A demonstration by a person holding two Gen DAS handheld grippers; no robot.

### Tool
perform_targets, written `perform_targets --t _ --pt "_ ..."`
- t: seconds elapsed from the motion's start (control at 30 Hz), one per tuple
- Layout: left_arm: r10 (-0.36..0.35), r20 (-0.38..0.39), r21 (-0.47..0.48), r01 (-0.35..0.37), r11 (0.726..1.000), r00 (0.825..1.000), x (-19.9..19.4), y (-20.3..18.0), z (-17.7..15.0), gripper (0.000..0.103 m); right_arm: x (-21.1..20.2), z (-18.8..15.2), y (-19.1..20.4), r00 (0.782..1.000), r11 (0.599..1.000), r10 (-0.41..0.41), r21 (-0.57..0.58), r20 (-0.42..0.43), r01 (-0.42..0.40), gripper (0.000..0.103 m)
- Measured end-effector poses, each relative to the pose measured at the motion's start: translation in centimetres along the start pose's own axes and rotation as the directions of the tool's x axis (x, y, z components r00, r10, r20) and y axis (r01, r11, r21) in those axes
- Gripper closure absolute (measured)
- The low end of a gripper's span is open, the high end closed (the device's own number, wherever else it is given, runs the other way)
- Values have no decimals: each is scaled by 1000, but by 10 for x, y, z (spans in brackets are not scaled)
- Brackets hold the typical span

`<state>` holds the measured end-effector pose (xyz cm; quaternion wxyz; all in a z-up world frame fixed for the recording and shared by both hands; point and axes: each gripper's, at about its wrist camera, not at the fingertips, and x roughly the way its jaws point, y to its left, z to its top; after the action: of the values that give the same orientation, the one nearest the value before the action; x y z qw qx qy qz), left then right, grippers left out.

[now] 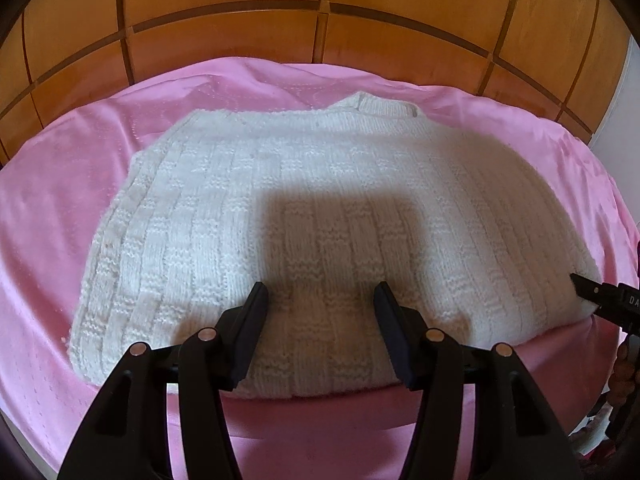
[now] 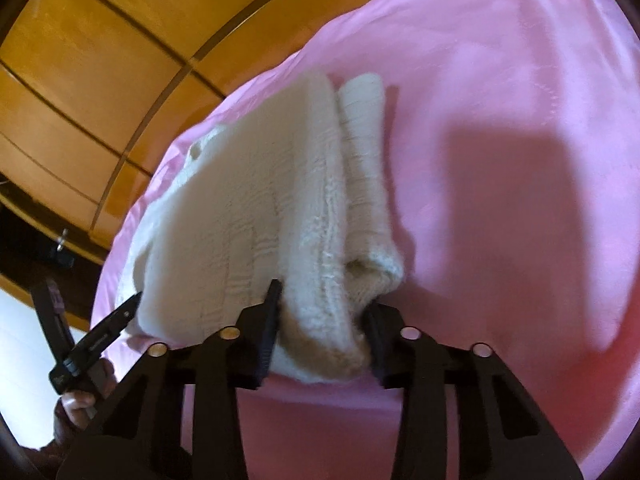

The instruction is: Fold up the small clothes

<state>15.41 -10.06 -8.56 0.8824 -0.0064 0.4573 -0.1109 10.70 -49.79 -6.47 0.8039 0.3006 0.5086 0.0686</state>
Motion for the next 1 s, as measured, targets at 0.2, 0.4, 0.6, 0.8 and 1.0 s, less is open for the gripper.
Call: perform_targets --t 0.2,0.4,0.6,0.8,1.0 --pt "-21 0 -12 21 1000 1000 2 3 -1 48 -4 8 22 1000 999 23 -24 -2 -23 81" --pt "-83 -9 -39 83 996 997 7 12 -1 48 -19 24 71 995 993 95 -76 34 -92 83" --pt "-205 3 -108 204 973 979 1 33 -1 49 -14 45 163 974 954 224 -209 28 -213 85" --pt "-275 105 -261 293 920 956 -38 102 -6 50 29 47 265 953 878 296 -375 -67 -299 85" --pt "-274 167 -401 319 859 947 -59 173 -20 50 102 20 322 943 836 261 -441 -207 -328 86"
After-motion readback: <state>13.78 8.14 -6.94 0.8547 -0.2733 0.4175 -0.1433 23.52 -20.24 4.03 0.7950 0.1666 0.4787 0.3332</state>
